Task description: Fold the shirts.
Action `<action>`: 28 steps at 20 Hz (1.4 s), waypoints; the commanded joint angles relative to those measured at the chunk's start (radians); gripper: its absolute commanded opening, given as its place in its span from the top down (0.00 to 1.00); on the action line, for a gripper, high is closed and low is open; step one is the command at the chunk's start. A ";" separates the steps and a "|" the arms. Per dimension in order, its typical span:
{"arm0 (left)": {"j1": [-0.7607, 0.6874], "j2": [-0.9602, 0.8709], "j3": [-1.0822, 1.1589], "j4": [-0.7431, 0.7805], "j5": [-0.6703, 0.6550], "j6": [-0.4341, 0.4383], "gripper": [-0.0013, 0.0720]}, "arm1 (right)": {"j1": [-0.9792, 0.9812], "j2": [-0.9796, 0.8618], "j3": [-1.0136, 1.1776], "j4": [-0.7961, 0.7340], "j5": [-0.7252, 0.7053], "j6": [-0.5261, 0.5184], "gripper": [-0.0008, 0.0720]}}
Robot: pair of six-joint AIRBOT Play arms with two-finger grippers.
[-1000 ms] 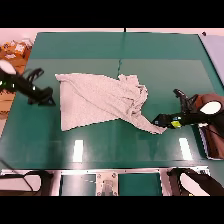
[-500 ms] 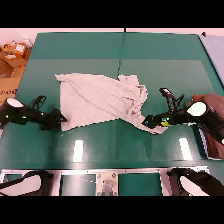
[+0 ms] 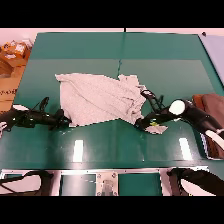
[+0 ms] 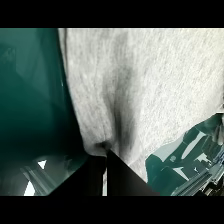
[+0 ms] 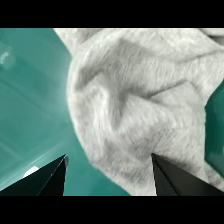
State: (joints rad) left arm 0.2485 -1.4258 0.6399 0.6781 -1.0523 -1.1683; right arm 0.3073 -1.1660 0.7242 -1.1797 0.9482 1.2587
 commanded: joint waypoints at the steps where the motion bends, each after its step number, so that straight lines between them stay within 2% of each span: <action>1: 0.001 -0.002 0.004 -0.005 -0.029 0.016 0.95 | 0.087 -0.099 0.073 -0.161 -0.013 0.126 0.18; 4: 0.001 -0.002 0.004 -0.002 -0.033 0.018 0.95 | 0.095 -0.143 0.121 -0.161 -0.013 0.207 0.19; 5: 0.001 -0.002 0.004 0.001 -0.034 0.018 0.95 | 0.094 -0.143 0.133 -0.162 -0.012 0.224 0.39; 6: 0.001 -0.002 0.004 0.004 -0.039 0.019 0.95 | 0.094 -0.143 0.145 -0.164 0.000 0.234 0.65; 8: 0.001 -0.002 0.005 0.019 -0.048 0.019 0.95 | 0.094 -0.142 0.165 -0.165 0.033 0.233 0.91; 9: 0.001 -0.002 0.005 0.032 -0.049 0.019 0.95 | 0.094 -0.142 0.176 -0.165 0.048 0.234 0.98; 12: 0.001 -0.001 0.032 0.107 -0.070 0.011 0.95 | 0.087 -0.131 0.209 -0.164 0.097 0.235 0.98; 14: 0.001 0.016 0.109 0.195 -0.137 -0.025 0.95 | 0.050 -0.089 0.234 -0.164 0.132 0.243 0.98; 16: 0.001 0.074 0.227 0.303 -0.195 -0.097 0.95 | -0.021 -0.010 0.268 -0.143 0.183 0.252 0.98; 18: 0.001 0.156 0.367 0.346 -0.249 -0.119 0.95 | -0.127 0.095 0.312 -0.059 0.240 0.236 0.98; 22: 0.001 0.304 0.677 0.310 -0.308 -0.140 0.95 | -0.369 0.319 0.411 0.196 0.283 0.177 0.98; 26: 0.001 0.452 1.108 0.222 -0.274 -0.140 0.95 | -0.608 0.467 0.664 0.465 0.298 0.177 0.98; 28: 0.001 0.501 1.321 0.236 -0.220 -0.140 0.95 | -0.699 0.503 0.842 0.498 0.290 0.177 0.98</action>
State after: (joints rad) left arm 0.2485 -1.0061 1.6802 0.9268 -1.3273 -1.3033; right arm -0.2523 -0.7403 1.3720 -0.8249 1.2358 1.4441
